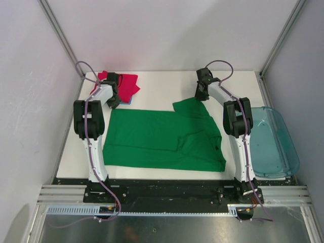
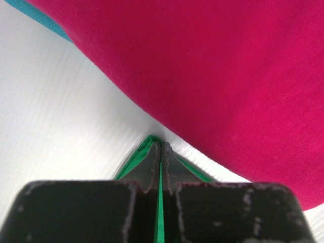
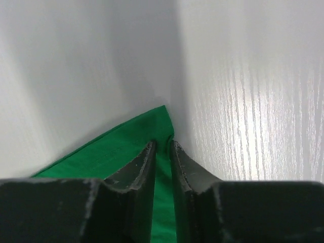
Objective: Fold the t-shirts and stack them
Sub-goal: Grap the side of the flattened tshirt furthest away from the robot with both arms
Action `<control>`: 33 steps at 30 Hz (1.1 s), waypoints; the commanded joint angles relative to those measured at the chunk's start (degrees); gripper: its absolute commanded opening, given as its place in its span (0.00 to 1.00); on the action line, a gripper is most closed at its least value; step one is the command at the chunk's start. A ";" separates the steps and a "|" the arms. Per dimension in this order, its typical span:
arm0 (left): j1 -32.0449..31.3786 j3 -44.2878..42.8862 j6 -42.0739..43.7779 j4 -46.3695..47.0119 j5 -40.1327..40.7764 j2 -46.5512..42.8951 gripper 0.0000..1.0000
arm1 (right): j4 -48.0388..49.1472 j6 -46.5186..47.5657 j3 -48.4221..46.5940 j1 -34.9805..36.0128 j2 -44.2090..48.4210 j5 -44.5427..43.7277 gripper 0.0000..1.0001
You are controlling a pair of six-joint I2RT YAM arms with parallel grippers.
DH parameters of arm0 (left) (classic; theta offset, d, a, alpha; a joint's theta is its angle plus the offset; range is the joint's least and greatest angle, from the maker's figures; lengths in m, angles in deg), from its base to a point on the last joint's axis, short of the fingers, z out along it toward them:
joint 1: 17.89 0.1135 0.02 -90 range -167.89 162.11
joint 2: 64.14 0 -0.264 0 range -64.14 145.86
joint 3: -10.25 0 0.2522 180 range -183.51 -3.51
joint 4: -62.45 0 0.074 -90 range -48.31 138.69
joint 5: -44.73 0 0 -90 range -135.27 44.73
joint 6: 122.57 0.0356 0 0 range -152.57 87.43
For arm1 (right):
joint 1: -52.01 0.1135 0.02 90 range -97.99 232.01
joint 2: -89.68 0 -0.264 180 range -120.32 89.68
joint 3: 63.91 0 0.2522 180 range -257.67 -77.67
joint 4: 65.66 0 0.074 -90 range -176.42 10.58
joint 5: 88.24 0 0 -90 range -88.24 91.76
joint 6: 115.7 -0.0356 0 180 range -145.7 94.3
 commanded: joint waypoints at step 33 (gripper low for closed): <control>1.54 -5.21 4.32 1.71 -2.08 -2.91 0.00 | -0.91 -1.81 9.27 1.12 17.12 -6.34 0.00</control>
